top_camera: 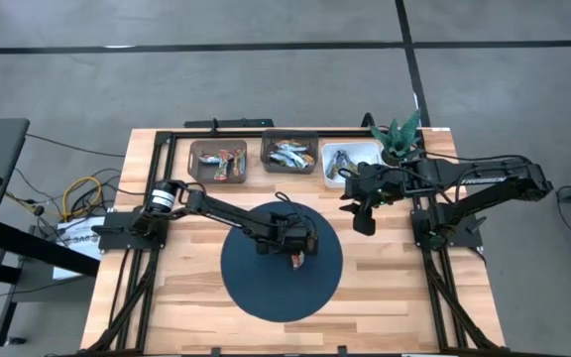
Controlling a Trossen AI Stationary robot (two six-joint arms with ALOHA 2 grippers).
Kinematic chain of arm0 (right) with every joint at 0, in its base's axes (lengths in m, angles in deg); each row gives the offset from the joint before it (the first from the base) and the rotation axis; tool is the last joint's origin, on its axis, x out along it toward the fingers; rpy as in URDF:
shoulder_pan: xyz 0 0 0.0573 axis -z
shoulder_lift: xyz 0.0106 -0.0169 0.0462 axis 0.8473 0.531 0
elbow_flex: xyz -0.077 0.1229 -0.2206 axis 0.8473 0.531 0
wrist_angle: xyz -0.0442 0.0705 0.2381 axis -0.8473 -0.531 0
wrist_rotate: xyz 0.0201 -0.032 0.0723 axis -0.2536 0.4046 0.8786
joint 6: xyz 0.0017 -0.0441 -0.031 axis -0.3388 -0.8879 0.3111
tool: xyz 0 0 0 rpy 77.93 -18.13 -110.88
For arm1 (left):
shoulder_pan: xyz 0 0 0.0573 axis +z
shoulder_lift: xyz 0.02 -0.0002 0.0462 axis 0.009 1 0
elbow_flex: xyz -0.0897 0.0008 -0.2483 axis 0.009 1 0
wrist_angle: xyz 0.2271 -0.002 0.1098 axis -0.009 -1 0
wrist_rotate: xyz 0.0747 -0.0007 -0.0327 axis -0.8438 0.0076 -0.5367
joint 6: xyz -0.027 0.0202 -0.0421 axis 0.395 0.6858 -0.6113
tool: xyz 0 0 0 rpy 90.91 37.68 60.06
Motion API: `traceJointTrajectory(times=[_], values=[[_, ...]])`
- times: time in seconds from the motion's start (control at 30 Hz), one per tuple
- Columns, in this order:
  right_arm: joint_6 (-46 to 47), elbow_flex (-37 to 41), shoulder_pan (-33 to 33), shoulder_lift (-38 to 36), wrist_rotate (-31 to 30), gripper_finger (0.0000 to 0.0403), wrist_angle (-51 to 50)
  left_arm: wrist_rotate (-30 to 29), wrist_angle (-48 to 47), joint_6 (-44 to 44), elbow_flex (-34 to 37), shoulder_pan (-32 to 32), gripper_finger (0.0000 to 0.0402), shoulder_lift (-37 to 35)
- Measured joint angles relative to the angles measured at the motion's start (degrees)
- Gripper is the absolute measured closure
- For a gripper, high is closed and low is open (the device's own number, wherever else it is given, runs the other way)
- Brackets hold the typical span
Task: Pick and place Granola Bars by type
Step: Put the red granola bar into the left black bin
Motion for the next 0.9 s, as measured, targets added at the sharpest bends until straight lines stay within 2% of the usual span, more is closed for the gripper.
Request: traceJointTrajectory(times=[0.23, 0.5, 0.9], values=[[-1.6, 0.0, 0.1, 0.0, -0.1, 0.0278, 2.9, -5.3, -6.0, 0.3, -1.5, 0.3, 0.0376, -3.3], [-4.2, 0.0, 0.5, -2.1, -0.3, 0.0278, 12.6, -14.9, -14.8, 2.7, -1.5, 3.5, 0.0392, -10.6], [-4.7, 0.0, 5.3, -2.2, -1.9, 0.0278, 15.8, -23.3, -40.0, 15.1, -1.5, 18.4, 0.0386, -21.9]])
